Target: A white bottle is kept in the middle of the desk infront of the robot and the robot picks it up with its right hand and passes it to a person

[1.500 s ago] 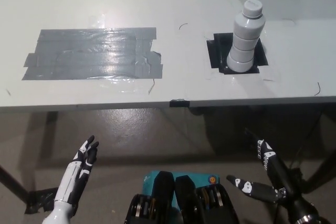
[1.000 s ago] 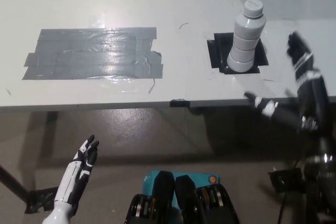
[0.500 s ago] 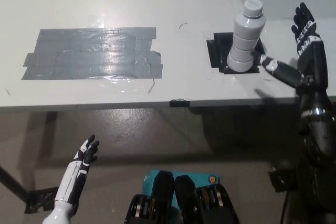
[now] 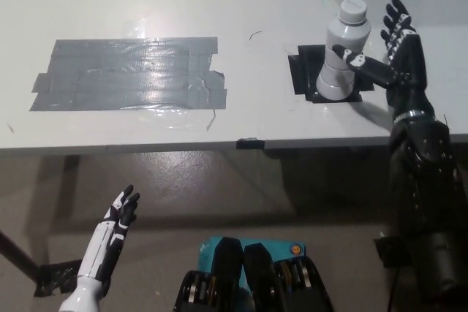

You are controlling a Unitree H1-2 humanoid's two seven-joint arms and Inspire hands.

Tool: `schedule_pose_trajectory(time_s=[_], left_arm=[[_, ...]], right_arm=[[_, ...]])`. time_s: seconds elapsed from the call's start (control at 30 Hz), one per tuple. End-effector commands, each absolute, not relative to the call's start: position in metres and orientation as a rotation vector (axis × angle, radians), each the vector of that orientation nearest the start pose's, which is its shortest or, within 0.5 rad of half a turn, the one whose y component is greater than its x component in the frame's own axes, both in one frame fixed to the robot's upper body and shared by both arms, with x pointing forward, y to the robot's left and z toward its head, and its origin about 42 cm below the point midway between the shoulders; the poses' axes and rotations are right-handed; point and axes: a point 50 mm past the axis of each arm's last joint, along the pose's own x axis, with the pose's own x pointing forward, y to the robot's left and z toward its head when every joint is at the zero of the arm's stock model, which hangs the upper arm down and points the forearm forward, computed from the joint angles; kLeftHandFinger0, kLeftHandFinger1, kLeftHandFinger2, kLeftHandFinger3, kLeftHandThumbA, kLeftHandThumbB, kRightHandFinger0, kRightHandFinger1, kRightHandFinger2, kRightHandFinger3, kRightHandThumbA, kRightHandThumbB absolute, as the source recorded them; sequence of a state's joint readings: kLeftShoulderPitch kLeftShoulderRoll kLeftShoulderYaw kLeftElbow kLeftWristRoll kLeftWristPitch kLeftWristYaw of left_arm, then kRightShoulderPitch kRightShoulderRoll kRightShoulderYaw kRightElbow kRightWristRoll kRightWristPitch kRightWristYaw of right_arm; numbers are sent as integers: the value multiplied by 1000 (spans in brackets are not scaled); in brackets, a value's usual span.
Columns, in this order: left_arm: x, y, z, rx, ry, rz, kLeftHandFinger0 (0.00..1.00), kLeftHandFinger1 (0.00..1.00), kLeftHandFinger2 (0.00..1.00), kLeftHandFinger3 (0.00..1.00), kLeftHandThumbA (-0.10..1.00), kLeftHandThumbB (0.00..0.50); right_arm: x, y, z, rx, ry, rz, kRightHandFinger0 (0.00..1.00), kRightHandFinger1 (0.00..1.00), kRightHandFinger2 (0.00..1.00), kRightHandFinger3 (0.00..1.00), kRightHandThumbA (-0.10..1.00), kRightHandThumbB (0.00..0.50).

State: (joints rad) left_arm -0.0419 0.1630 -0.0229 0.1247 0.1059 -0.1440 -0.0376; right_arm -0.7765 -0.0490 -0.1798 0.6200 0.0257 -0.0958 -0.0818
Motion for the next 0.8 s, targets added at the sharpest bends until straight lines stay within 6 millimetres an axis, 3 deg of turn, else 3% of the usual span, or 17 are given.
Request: schedule_pose_trajectory(time_s=[0.0,0.27,0.43,0.53,0.63,0.67,0.77], left_arm=[[303,253,98,286,-119,-97,1000,1000,1000,1000,992,254],[304,253,99,283,-123,-102,1000,1000,1000,1000,986,258],[305,254,101,292,-124,-104,1000,1000,1000,1000,994,254],[306,255,101,288,-129,-103,1000,1000,1000,1000,990,267],[307,254,102,277,-135,-99,1000,1000,1000,1000,978,265],[306,254,102,280,-135,-99,1000,1000,1000,1000,980,267],[308,252,102,280,-132,-102,1000,1000,1000,1000,986,271]], right_arm=[[526,-196,264,26,-266,-65,1000,1000,1000,1000,1000,482],[540,-194,241,-12,-158,-62,1000,1000,1000,1000,1000,500],[549,-198,226,-21,-88,-44,1000,1000,1000,1000,952,472],[554,-199,223,-59,-61,-42,1000,1000,1000,1000,933,500],[559,-198,224,-66,-37,-53,1000,1000,1000,1000,743,499],[560,-197,224,-65,-29,-75,1000,1000,1000,1000,610,500],[565,-196,231,-109,-31,-110,1000,1000,1000,1000,484,493]])
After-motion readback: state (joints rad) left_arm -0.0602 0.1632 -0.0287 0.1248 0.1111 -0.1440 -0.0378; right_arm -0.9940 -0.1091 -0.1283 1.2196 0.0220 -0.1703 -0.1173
